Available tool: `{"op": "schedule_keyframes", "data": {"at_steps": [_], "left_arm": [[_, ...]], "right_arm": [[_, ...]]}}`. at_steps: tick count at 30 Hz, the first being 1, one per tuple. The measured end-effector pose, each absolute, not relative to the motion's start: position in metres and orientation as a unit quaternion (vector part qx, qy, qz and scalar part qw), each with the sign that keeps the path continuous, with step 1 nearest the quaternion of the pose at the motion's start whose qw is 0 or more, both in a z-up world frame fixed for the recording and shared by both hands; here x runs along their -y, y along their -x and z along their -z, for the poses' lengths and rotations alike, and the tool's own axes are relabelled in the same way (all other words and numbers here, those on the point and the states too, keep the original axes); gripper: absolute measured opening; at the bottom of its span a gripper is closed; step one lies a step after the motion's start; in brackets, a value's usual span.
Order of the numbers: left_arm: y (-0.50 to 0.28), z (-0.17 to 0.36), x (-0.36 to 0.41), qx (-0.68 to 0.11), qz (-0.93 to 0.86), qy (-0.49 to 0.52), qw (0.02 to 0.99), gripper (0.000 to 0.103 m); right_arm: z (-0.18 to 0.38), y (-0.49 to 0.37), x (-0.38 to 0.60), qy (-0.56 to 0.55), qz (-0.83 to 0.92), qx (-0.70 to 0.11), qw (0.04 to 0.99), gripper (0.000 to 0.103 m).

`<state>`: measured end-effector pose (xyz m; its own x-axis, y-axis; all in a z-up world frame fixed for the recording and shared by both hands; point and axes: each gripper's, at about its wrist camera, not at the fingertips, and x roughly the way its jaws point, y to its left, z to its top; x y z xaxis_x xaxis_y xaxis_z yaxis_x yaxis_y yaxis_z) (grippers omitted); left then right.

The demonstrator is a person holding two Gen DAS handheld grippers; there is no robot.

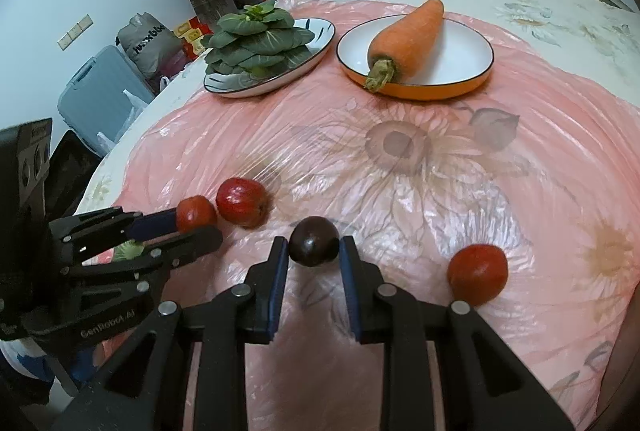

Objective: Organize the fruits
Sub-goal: 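Carry the tomato with the left tool while the right tool carries the plum over the green tray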

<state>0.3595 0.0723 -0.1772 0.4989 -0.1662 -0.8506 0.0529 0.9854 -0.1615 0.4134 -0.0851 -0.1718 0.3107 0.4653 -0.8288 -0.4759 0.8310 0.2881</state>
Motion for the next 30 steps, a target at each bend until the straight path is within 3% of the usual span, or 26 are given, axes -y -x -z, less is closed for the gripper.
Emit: {"op": "schedule_keyframes", "data": {"at_steps": [30], "left_arm": [[-0.331,0.158,-0.084,-0.483,0.064,0.081,0.869,0.029]], "right_arm": [[0.169,-0.377,0.101,-0.019,-0.293,-0.514,0.806,0.011]]}}
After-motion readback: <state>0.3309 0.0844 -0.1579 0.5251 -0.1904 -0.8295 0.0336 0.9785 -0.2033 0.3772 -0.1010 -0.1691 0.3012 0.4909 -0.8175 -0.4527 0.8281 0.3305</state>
